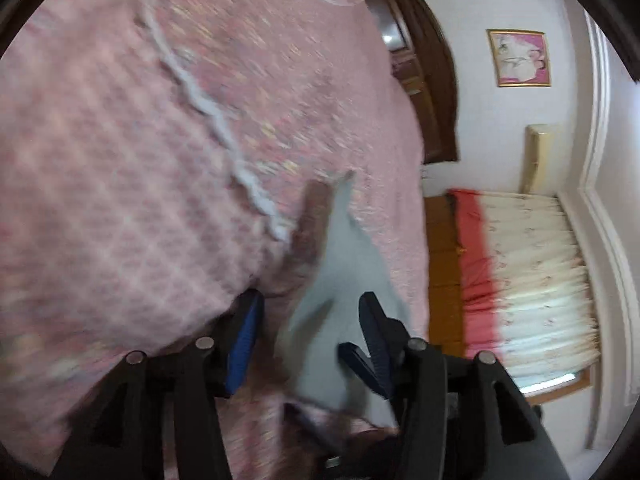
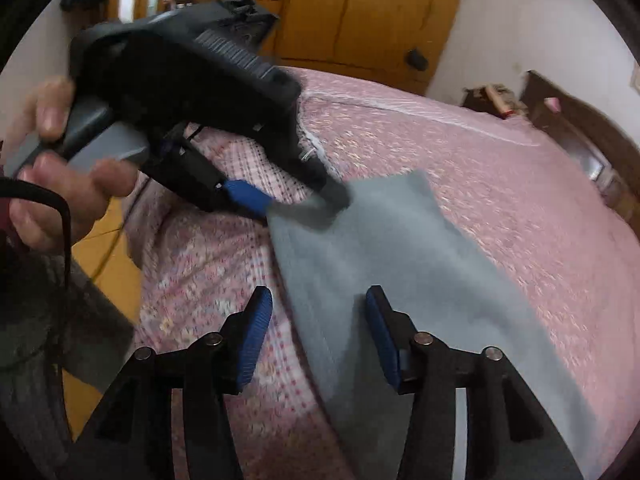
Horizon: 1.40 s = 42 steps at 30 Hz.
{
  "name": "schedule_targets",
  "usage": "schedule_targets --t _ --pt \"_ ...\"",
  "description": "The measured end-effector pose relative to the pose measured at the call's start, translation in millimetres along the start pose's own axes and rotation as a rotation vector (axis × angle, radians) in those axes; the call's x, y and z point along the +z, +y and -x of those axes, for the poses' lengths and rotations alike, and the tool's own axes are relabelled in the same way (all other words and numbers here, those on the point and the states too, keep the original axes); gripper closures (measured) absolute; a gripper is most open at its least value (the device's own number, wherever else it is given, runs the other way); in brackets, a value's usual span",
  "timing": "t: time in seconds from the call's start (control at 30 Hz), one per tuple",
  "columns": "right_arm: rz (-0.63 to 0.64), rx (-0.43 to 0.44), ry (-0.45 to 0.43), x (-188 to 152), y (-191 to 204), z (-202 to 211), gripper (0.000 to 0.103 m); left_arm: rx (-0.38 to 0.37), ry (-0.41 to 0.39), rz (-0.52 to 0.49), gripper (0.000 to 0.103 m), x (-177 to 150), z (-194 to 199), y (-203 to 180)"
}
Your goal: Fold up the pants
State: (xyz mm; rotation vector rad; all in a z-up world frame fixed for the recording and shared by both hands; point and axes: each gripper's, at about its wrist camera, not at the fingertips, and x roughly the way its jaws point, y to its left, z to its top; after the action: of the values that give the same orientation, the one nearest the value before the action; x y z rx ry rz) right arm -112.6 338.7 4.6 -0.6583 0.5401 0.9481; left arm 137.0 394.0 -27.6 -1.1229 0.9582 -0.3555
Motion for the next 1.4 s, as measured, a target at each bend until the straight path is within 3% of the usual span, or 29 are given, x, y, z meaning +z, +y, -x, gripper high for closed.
schedule_targets --t 0.03,0.07,0.2,0.27,0.3,0.43,0.53,0.67,0.77,0.97,1.17,1.4 --pt "0.009 -0.057 -0.017 0.7 6.1 -2.1 0.05 -0.011 0.009 0.001 0.069 0.7 -4.5 -1.7" --pt "0.013 -0.112 -0.031 2.8 11.5 -5.4 0.05 -0.011 0.012 0.013 0.099 2.7 -7.6 -1.4" --pt "0.07 -0.297 -0.018 17.2 35.5 -25.7 0.051 0.025 0.029 -0.004 0.098 16.3 -11.8 -6.3" --pt "0.06 -0.324 -0.015 20.4 36.1 -30.0 0.086 0.05 0.032 -0.016 0.098 22.0 -10.5 -10.3" --pt "0.052 -0.348 -0.014 21.4 35.3 -30.6 0.095 0.052 0.034 -0.017 0.099 23.4 -9.8 -12.5" --pt "-0.001 -0.314 -0.094 18.0 23.1 -3.4 0.097 0.041 0.033 -0.065 0.099 17.3 1.9 -48.9" --pt "-0.056 -0.33 -0.135 17.9 12.6 23.8 0.098 0.067 0.006 -0.176 0.099 1.9 10.2 -104.3" --pt "-0.099 -0.424 -0.198 14.8 -9.7 74.2 0.098 0.091 -0.019 -0.376 0.099 -33.4 -1.3 -184.3" --pt "-0.222 -0.422 -0.211 -5.2 -43.2 113.2 0.098 0.077 0.051 -0.484 0.099 -63.5 -33.4 -235.8" --pt "-0.394 -0.512 -0.243 -80.5 -106.9 173.4 0.098 0.097 0.218 -0.562 0.099 -108.5 -124.7 -307.3" --pt "-0.443 -0.629 -0.209 -151.8 -149.7 201.8 0.098 0.186 0.325 -0.74 0.099 -193.6 -218.7 -383.2" --pt "-0.654 -0.759 -0.188 -262.3 -218.4 241.0 0.098 0.231 0.501 -0.87 0.099 -274.2 -350.2 -424.0"
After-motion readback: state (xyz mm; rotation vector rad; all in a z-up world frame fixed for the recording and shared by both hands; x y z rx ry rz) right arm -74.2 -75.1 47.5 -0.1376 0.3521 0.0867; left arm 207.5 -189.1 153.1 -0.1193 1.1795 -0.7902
